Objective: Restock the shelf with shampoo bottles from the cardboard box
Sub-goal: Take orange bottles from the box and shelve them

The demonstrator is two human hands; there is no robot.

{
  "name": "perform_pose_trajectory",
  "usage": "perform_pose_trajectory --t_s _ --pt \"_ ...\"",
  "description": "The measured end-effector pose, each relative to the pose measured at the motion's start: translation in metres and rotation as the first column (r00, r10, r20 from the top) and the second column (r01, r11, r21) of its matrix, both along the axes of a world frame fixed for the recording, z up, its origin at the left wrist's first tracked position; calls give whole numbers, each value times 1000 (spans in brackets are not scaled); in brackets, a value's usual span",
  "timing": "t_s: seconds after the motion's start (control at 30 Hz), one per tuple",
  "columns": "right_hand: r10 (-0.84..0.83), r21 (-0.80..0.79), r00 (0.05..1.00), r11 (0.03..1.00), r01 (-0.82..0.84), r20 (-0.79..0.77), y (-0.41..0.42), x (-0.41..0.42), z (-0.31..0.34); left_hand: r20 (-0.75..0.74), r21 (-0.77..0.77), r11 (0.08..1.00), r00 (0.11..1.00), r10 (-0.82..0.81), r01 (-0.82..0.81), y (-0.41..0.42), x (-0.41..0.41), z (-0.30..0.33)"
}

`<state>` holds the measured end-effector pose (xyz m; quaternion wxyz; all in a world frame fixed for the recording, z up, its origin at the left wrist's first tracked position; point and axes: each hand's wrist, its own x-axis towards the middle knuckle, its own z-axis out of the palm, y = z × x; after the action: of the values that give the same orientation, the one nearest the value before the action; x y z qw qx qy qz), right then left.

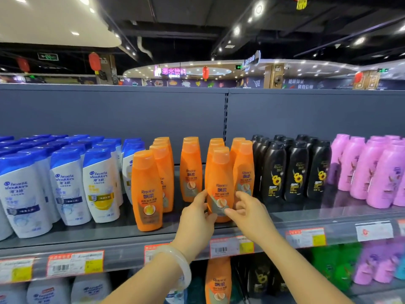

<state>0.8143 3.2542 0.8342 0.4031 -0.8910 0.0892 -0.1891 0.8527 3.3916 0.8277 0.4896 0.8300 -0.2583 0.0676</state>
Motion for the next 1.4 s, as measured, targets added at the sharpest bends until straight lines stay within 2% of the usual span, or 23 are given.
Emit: perform_pose_trajectory --t_s 0.23,0.5,0.67,0.73,0.8,0.87,0.93,1.0,1.07,1.1,1.13,1.17,1.27,1.4 --pt "-51 0 997 999 51 -57 -43 -5 4 -68 26 992 990 -122 124 -54 0 3" --pt "26 214 999 977 -18 -34 -53 -5 7 -107 16 982 977 -183 186 -63 9 0" --pt "42 218 998 976 -29 -54 -54 -4 8 -116 62 977 974 -194 202 -66 10 -1" --pt "-11 208 999 978 20 -47 -54 -4 7 -99 89 975 976 -193 201 -62 -1 4" --pt "-147 105 986 985 139 73 -47 -7 11 -5 54 978 979 -203 203 -50 -17 12" --pt "-170 33 947 985 168 272 -32 -13 22 139 -25 991 982 -127 132 -27 -35 21" --pt "-56 15 928 998 54 370 -8 -17 36 310 -155 987 951 20 29 4 -44 24" --pt "103 40 945 992 -121 311 18 -12 41 403 -336 937 885 233 -94 39 -42 19" --pt "263 107 954 954 -279 142 44 0 34 324 -474 841 836 443 -262 71 -33 10" --pt "336 147 941 929 -339 48 58 6 28 245 -481 803 825 509 -352 83 -26 7" --pt "390 166 920 910 -380 -29 71 12 20 160 -431 797 833 529 -423 93 -21 4" --pt "417 161 906 901 -402 -77 82 16 13 92 -343 829 862 498 -442 101 -14 2" --pt "423 114 899 904 -411 -115 105 21 1 -37 -127 954 963 267 -270 116 0 2" --pt "455 117 879 890 -441 -142 114 21 3 -56 -25 976 975 214 -216 127 9 2"
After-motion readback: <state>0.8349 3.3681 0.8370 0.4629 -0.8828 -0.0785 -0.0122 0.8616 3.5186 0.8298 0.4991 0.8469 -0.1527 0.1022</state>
